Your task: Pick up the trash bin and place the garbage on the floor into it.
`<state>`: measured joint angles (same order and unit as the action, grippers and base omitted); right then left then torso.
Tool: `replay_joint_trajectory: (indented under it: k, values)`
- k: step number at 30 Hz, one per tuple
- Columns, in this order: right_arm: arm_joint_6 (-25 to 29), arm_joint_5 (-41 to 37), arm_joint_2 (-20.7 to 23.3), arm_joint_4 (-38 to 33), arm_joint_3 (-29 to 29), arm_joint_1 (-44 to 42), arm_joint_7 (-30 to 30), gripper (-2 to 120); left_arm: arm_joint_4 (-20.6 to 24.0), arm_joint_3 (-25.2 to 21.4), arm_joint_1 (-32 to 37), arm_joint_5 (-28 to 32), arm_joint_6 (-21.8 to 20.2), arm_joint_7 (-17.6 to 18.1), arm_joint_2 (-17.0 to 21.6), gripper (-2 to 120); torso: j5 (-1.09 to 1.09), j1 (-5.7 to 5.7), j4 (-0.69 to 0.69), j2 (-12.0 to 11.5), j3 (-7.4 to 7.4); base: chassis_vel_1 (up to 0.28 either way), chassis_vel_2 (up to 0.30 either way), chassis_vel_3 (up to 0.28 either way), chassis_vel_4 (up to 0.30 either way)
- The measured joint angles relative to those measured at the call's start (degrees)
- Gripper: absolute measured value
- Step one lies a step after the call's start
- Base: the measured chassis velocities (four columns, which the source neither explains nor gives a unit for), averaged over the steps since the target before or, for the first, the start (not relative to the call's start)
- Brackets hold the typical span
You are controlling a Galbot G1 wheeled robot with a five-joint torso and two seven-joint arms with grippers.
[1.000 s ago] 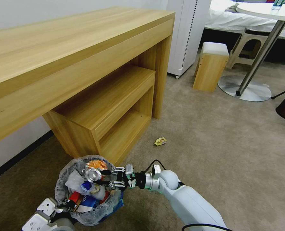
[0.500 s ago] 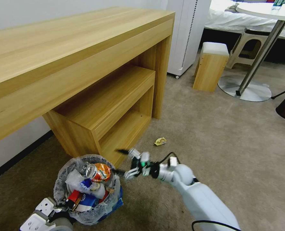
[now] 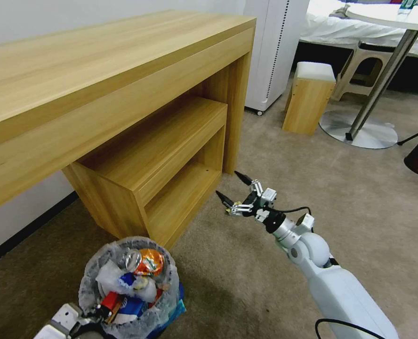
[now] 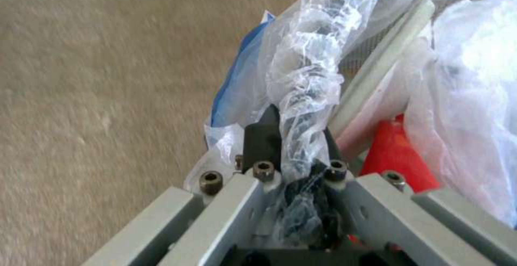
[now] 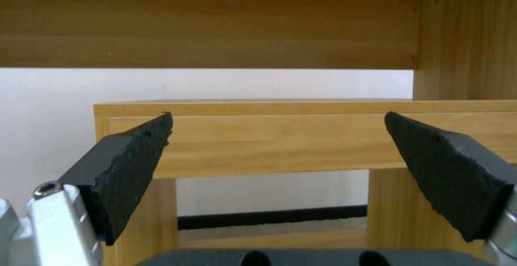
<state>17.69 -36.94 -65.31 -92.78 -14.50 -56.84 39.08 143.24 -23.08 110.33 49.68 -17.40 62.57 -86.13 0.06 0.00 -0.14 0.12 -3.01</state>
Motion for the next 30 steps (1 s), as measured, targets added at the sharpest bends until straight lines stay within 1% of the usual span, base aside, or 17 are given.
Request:
replay_joint_trajectory:
  k: [1,3,5,6,7,8,9,10,11,13,14,18,22,23,25,27,30]
  values:
    - [0.0,0.0,0.0,0.1,0.0,0.0,0.0,100,0.0,0.2,0.0,-0.1,0.0,0.0,0.0,0,0.0,0.0,0.0,0.0,0.0,0.0,0.0,0.0,0.0]
    - [0.0,0.0,-0.3,0.5,0.1,0.3,0.0,100,0.0,3.1,0.4,-2.1,0.3,-0.4,0.1,0,0.0,0.0,0.0,0.0,0.0,0.0,0.0,0.0,0.0]
    - [0.0,0.0,-0.3,0.5,0.1,0.3,0.0,100,0.0,3.1,0.4,-2.1,0.3,-0.4,0.1,0,0.0,0.0,0.0,0.0,0.0,0.0,0.0,0.0,0.0]
    - [0.0,0.2,-0.9,1.5,0.6,1.0,0.0,100,0.0,8.9,0.5,-5.8,0.6,-2.9,0.7,0,0.0,0.0,0.01,0.0,0.0,0.0,0.0,0.0,0.0]
    - [0.1,0.2,-1.0,2.0,0.9,1.2,0.0,100,0.0,11.2,0.3,-7.6,0.6,-5.1,1.2,0,-0.02,0.0,0.01,0.0,0.0,0.0,0.0,0.0,0.0]
    - [0.1,0.2,-1.0,2.0,0.9,1.2,0.0,100,0.0,11.2,0.3,-7.6,0.6,-5.1,1.2,0,-0.02,0.0,0.01,0.0,0.0,0.0,0.0,0.0,0.0]
    - [0.4,0.2,-1.0,2.5,1.1,1.3,0.0,100,0.0,12.0,-0.1,-8.8,0.6,-6.5,1.6,0,-0.02,0.0,0.01,0.0,0.0,0.0,0.0,0.0,0.0]
    - [1.8,-0.1,-1.0,4.0,1.6,1.4,-0.5,100,-0.1,13.6,-1.1,-11.5,0.6,-10.3,2.5,0,0.01,0.0,0.0,0.0,0.0,0.0,0.0,0.0,0.0]
    - [2.7,-0.8,-1.0,4.8,2.0,1.4,-0.7,100,-0.9,14.3,-2.0,-12.4,-0.1,-13.4,3.0,0,0.0,0.0,0.0,0.0,0.0,0.0,0.0,0.0,0.0]
    - [2.7,-0.9,-0.9,4.8,2.0,1.4,-0.6,100,-1.1,14.3,-2.2,-12.5,-0.3,-13.8,3.1,0,0.0,0.0,-0.01,0.0,0.0,0.0,0.0,0.0,0.0]
    - [3.1,-1.7,-0.5,4.9,2.0,1.2,-0.6,100,-1.5,15.1,-3.1,-12.8,-1.3,-15.9,3.8,0,-0.02,0.0,-0.01,0.0,-0.01,0.0,0.0,0.0,0.0]
    - [3.2,-2.2,0.3,5.0,2.0,1.0,-0.3,100,-2.6,15.7,-4.5,-12.2,-3.0,-17.1,4.6,0,-0.04,0.0,-0.01,0.0,-0.01,0.0,0.0,0.0,0.0]
    - [3.3,-2.8,0.8,5.0,1.8,0.9,0.3,100,-3.3,16.5,-5.6,-11.7,-4.0,-17.7,5.2,0,0.0,0.0,0.0,0.0,-0.01,0.0,0.0,0.0,0.0]
    - [3.3,-3.1,1.0,5.0,1.8,0.9,0.6,100,-3.5,16.5,-6.2,-11.4,-4.5,-18.3,5.4,0,-0.02,0.0,0.0,0.0,-0.01,0.0,0.0,0.0,0.0]
    - [3.3,-3.3,1.1,5.1,1.8,0.9,0.8,100,-4.2,16.6,-6.9,-11.3,-4.6,-18.7,5.6,0,0.0,0.0,0.0,0.0,0.0,0.0,0.0,0.0,0.0]
    - [3.4,-3.5,1.4,5.4,1.9,0.9,1.2,100,-5.3,17.6,-9.5,-10.8,-4.9,-19.6,5.9,0,-0.01,0.0,-0.01,0.0,-0.01,0.0,0.0,0.0,0.0]
    - [3.5,-3.7,1.5,5.6,1.9,0.9,1.7,100,-5.9,17.3,-10.9,-10.1,-4.9,-20.4,6.6,0,-0.02,0.0,0.0,0.0,0.0,0.0,0.0,0.0,0.0]
